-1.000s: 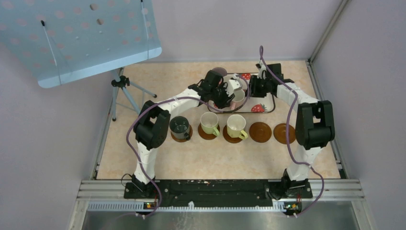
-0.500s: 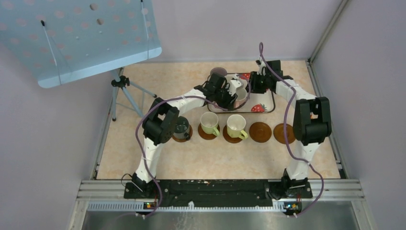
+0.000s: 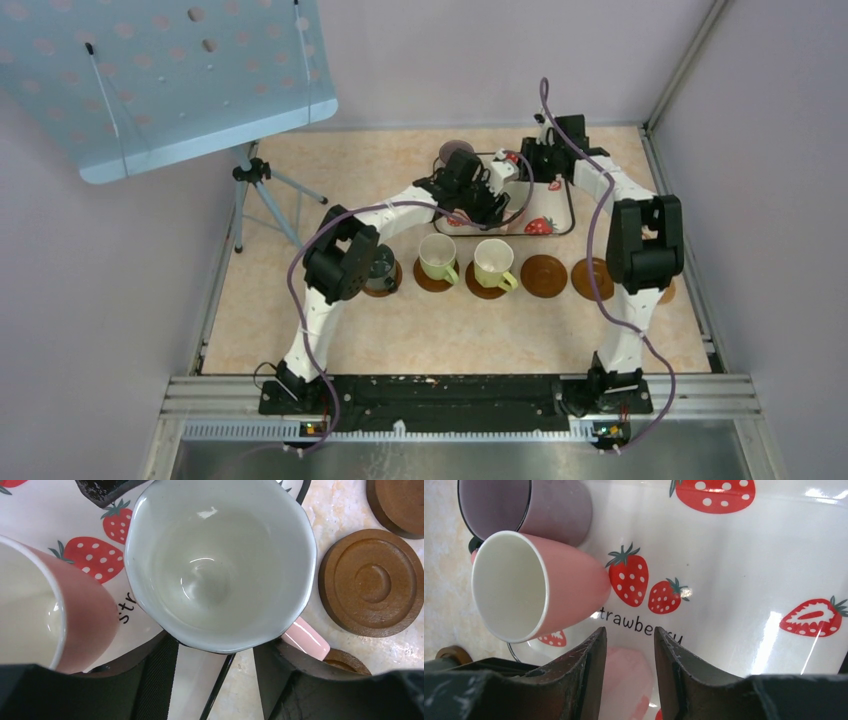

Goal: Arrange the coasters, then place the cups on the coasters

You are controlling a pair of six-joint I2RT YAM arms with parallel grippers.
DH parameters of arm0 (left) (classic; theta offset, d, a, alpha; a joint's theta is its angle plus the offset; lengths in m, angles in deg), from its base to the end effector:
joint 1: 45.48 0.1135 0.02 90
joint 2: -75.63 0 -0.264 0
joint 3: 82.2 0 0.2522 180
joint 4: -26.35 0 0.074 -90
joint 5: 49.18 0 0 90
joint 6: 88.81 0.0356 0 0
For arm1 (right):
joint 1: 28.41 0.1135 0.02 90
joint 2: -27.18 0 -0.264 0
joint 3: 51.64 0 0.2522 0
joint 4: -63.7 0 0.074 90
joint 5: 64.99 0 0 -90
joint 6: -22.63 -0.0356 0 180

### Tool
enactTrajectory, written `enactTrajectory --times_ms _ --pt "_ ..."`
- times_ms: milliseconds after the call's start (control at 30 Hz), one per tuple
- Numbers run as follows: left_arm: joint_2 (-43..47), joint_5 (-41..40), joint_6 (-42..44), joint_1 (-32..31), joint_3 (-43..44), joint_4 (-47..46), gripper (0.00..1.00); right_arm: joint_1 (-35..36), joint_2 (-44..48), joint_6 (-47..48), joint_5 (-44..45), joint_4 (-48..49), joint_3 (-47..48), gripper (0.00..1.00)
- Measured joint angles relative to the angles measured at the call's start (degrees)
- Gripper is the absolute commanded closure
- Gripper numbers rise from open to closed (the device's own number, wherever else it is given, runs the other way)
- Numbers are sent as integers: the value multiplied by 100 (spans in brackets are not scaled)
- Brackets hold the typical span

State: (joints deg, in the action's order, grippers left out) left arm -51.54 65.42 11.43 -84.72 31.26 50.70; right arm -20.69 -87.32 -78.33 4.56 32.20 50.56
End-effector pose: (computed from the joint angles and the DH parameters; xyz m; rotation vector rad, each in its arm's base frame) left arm 0.3843 -0.3330 0.1985 1.1626 1.9501 -0.7519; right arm 0.4476 0.0732 0.2257 -0.1138 2.3439 0.5784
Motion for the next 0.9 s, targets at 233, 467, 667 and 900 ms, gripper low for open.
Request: enactTrajectory --times_ms 233,467,667,900 --pt "0 -151 -138 15 0 -33 37 -197 9 184 144 -190 94 36" --pt "22 -74 -68 98 -101 11 43 -461 719 501 264 -610 -190 50" --pt "101 245 192 125 -190 61 47 -487 2059 643 118 -787 -1224 73" --pt "232 345 302 125 -278 55 45 -452 2282 393 -68 -890 -2317 76"
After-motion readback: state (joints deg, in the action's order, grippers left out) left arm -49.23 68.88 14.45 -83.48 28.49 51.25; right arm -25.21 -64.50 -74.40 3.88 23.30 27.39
